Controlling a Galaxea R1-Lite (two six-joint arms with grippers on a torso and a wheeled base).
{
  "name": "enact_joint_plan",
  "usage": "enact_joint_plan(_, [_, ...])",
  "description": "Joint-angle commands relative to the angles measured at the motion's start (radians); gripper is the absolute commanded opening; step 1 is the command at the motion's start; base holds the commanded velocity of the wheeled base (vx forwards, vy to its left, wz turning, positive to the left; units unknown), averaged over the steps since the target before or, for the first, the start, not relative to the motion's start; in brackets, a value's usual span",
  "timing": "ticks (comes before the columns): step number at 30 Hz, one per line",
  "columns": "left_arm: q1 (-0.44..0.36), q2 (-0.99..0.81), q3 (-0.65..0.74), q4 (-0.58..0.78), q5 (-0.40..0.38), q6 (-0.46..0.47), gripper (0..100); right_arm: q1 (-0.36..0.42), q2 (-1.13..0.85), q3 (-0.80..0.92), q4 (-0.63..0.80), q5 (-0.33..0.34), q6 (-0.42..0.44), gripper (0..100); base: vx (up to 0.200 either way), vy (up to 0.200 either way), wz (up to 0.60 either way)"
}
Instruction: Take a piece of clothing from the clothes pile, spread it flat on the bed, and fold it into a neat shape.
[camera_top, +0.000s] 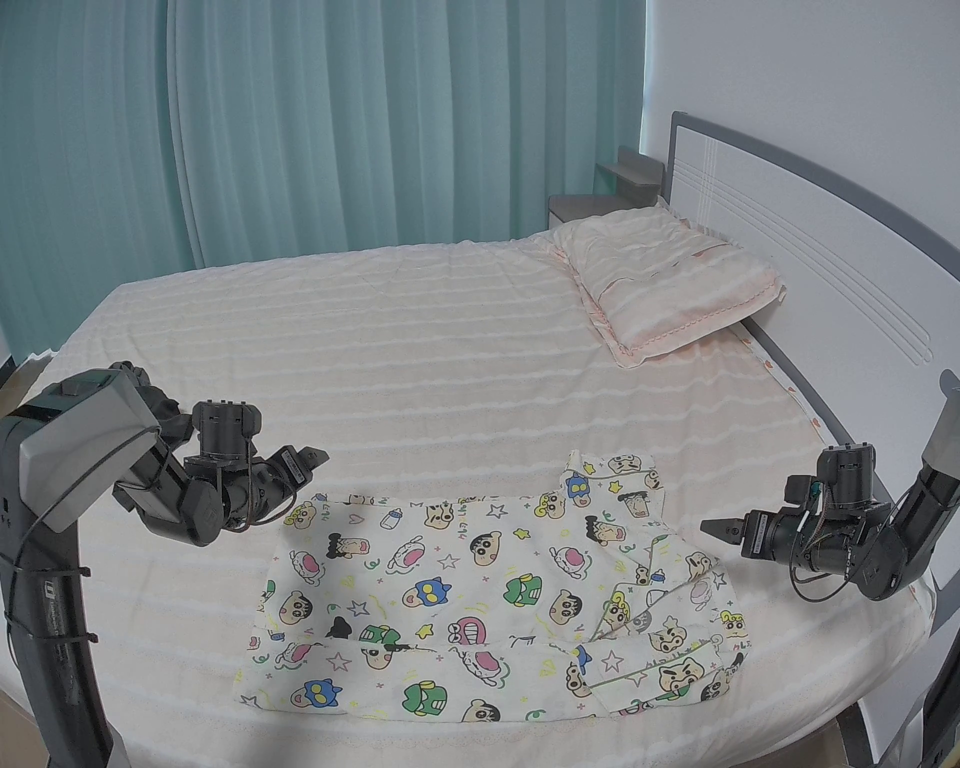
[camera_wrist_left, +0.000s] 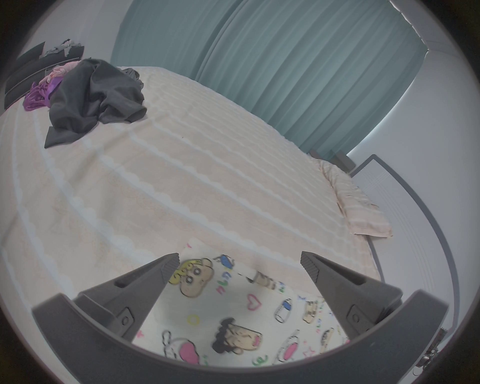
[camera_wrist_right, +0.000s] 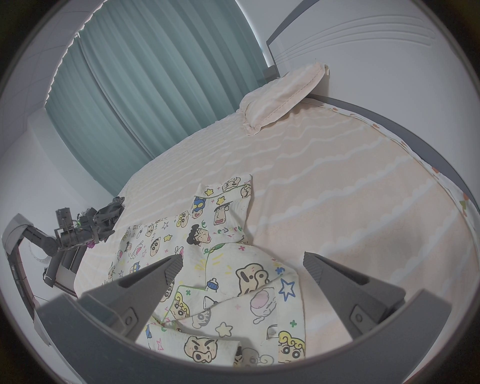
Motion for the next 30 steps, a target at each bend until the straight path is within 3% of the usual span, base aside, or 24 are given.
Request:
enact_joint_plan(1, [0.021, 0.116, -0.056, -0.001, 0.000, 0.010, 100, 0.007, 0.019, -0.004, -0.001, -0.002, 0.009, 100, 0.000, 0.000, 0.00])
enact_joint_plan(16, [0.045, 0.193, -0.116, -0.003, -0.013, 0.002, 100, 0.027, 0.024, 0.004, -0.001, -0.004, 0.011, 100, 0.000, 0.000, 0.00])
enact_joint_plan(30, [0.030, 0.196, -0.122, -0.004, -0.112, 0.004, 100, 0.047, 0.032, -0.004, -0.001, -0.002, 0.014, 100, 0.000, 0.000, 0.00])
